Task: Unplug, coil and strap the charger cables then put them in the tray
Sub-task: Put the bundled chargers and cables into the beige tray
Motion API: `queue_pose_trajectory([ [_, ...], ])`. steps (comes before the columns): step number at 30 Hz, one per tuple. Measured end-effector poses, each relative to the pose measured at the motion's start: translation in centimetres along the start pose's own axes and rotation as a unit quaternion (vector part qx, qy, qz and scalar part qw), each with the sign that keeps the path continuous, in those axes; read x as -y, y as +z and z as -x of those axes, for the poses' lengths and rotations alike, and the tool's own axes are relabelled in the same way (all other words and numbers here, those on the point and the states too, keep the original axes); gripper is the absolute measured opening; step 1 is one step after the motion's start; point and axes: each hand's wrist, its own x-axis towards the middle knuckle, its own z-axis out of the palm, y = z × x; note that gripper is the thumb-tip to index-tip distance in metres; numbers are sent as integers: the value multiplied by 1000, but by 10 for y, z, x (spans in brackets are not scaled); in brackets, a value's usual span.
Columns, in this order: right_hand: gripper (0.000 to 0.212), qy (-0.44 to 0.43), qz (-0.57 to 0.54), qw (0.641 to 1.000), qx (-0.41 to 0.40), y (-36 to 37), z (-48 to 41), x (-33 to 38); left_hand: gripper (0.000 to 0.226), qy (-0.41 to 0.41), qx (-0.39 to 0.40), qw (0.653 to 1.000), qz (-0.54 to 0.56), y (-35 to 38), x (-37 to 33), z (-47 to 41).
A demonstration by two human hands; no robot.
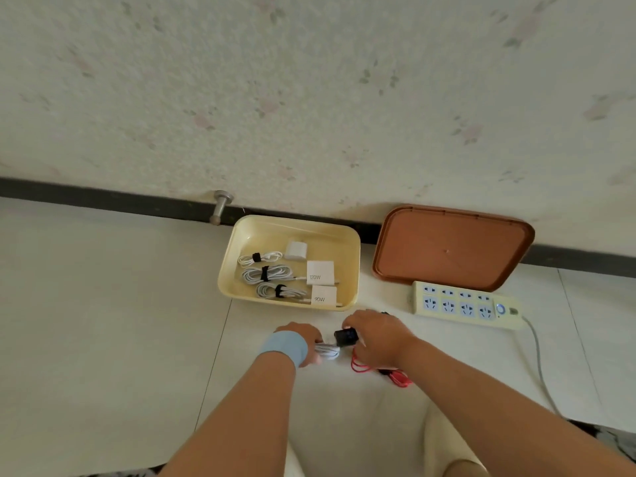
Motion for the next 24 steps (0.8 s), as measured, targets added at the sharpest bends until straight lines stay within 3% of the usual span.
queue_pose_trajectory([
  [6,67,38,208,976,43,0,6,-38,39,9,28,997,72,-23,-20,6],
  [11,63,74,191,978,35,0,10,-37,31,7,15,977,211,-40,-14,16],
  [16,59,44,246,965,77,8,9,-27,15,28,-19,967,252,-44,-7,26],
  [20,64,51,290,951,100,18,13,-22,17,27,-28,959,280,-37,-5,29],
  [24,61,-11,309,949,70,13,16,-22,20,10,-41,951,308,-45,-1,32],
])
